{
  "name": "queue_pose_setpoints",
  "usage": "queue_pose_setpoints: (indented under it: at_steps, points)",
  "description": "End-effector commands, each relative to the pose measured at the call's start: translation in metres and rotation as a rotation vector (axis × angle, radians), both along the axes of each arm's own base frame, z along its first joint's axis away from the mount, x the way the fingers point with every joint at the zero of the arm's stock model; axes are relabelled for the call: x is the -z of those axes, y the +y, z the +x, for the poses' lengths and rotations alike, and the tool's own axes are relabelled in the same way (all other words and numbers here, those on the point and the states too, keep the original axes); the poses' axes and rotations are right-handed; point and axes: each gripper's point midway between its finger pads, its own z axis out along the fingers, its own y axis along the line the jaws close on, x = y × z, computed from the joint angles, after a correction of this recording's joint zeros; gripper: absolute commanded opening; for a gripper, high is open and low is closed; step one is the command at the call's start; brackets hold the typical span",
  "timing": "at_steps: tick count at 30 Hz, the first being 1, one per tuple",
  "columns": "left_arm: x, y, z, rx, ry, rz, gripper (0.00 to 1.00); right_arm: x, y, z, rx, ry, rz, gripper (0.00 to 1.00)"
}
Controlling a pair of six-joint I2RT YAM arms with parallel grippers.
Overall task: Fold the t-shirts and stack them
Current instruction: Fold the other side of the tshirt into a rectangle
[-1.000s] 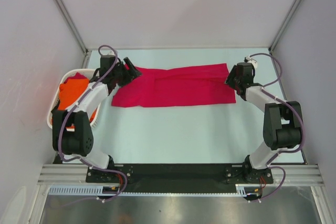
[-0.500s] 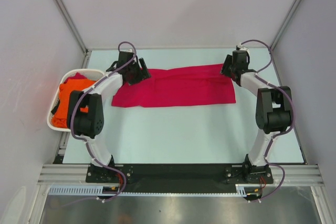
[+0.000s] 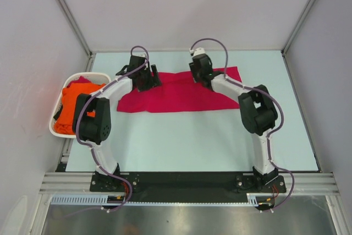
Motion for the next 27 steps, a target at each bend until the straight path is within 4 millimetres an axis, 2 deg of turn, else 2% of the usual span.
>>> queue_pose_setpoints:
  at_steps: [1,3,4,6,8,14,23,27]
  points:
    - [-0.004,0.001,-0.004,0.022,-0.014,0.014,0.75,-0.002,0.021,0.001,-0.029,-0.088,-0.314,0.52]
    - [-0.002,0.000,-0.006,0.028,-0.007,0.011,0.75,0.000,0.024,0.001,-0.026,-0.105,-0.411,0.52]
    - [-0.002,0.000,-0.006,0.029,-0.005,0.011,0.75,0.005,0.032,-0.002,-0.036,-0.109,-0.441,0.51]
    - [0.000,-0.001,-0.007,0.033,0.000,0.009,0.75,0.014,0.034,-0.001,-0.033,-0.108,-0.497,0.51]
    - [0.001,0.000,-0.008,0.035,0.001,0.010,0.75,0.024,0.038,-0.004,-0.035,-0.108,-0.539,0.50]
    - [0.002,0.001,-0.010,0.038,0.002,0.014,0.75,0.038,0.039,-0.001,-0.014,-0.113,-0.607,0.49]
    - [0.001,0.003,-0.011,0.033,-0.003,0.021,0.75,0.038,0.041,0.016,0.041,-0.144,-0.655,0.45]
    - [0.004,0.004,-0.012,0.030,0.007,0.027,0.75,0.048,0.043,0.021,0.024,-0.122,-0.676,0.39]
